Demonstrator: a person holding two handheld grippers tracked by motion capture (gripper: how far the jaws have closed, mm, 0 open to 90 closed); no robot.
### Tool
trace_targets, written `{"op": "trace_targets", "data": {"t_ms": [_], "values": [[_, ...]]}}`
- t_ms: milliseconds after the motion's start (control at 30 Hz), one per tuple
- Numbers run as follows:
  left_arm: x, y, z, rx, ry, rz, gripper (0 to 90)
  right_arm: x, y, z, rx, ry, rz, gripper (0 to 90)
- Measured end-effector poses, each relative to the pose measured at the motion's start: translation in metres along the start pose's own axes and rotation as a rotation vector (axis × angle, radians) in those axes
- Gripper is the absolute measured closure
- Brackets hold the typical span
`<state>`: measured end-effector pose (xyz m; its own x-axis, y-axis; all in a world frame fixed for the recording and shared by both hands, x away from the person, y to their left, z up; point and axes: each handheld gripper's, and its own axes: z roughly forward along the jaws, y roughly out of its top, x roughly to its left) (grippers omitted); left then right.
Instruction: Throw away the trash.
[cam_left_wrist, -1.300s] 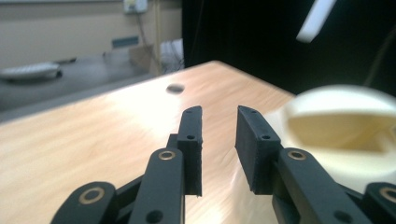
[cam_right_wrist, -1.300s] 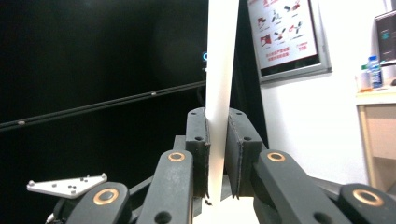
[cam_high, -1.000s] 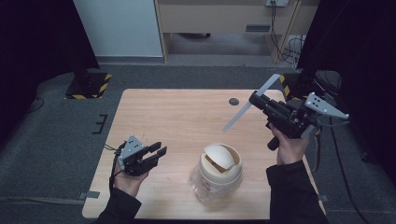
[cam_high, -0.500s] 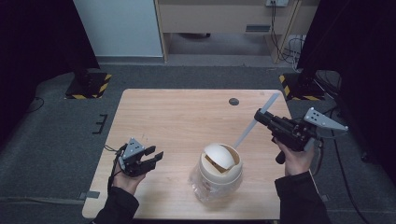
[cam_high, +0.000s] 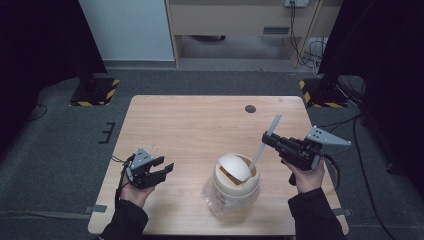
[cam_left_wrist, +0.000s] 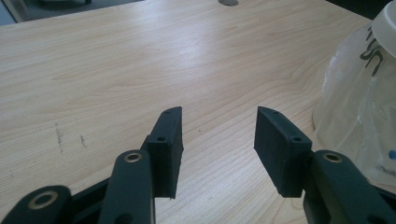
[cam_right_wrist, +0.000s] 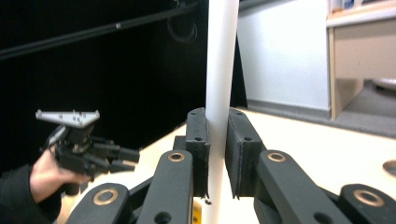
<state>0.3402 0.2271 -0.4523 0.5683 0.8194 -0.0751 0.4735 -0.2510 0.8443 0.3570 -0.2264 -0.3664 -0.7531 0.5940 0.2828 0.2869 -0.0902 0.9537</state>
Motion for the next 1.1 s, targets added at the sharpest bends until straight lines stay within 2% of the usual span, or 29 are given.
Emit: {"op": "trace_targets", "data": {"t_ms": [133,500,633,667,700,833,900,933,967,1033,1067,1100], "values": [[0.000,-0.001,0.002,0.011,-0.002,0.005,50.9,-0.002,-0.013,0.006,0.065,0.003,0.007,80.4],[0.004,-0.004,0.003,0.024,0.001,-0.009,50.8,-0.005,-0.031,0.014,0.171,0.004,0.012,79.3],[0.007,-0.006,0.003,0.036,0.001,-0.022,50.8,-0.008,-0.032,0.009,0.224,-0.001,0.001,69.5],[0.009,-0.007,0.003,0.038,0.002,-0.025,50.8,-0.008,-0.032,0.009,0.224,-0.001,0.001,69.5],[0.012,-0.008,0.003,0.046,0.014,-0.026,50.6,-0.011,-0.033,0.003,0.228,-0.005,-0.012,65.9],[0.019,-0.011,0.002,0.062,0.030,-0.037,48.8,-0.020,-0.036,-0.015,0.222,0.002,-0.012,55.5],[0.026,-0.015,0.003,0.084,0.052,-0.046,47.9,-0.027,-0.040,-0.023,0.216,-0.012,-0.007,45.8],[0.026,-0.015,0.003,0.084,0.052,-0.046,46.6,-0.027,-0.040,-0.023,0.216,-0.012,-0.007,45.8],[0.029,-0.017,0.004,0.093,0.062,-0.051,46.2,-0.031,-0.043,-0.026,0.221,-0.024,-0.008,41.9],[0.036,-0.023,0.008,0.131,0.080,-0.062,44.0,-0.043,-0.059,-0.031,0.247,-0.081,-0.016,33.1],[0.036,-0.023,0.008,0.131,0.080,-0.062,41.9,-0.043,-0.059,-0.031,0.247,-0.081,-0.016,33.1],[0.041,-0.027,0.011,0.156,0.089,-0.059,38.4,-0.053,-0.071,-0.031,0.281,-0.127,-0.035,26.1]]}}
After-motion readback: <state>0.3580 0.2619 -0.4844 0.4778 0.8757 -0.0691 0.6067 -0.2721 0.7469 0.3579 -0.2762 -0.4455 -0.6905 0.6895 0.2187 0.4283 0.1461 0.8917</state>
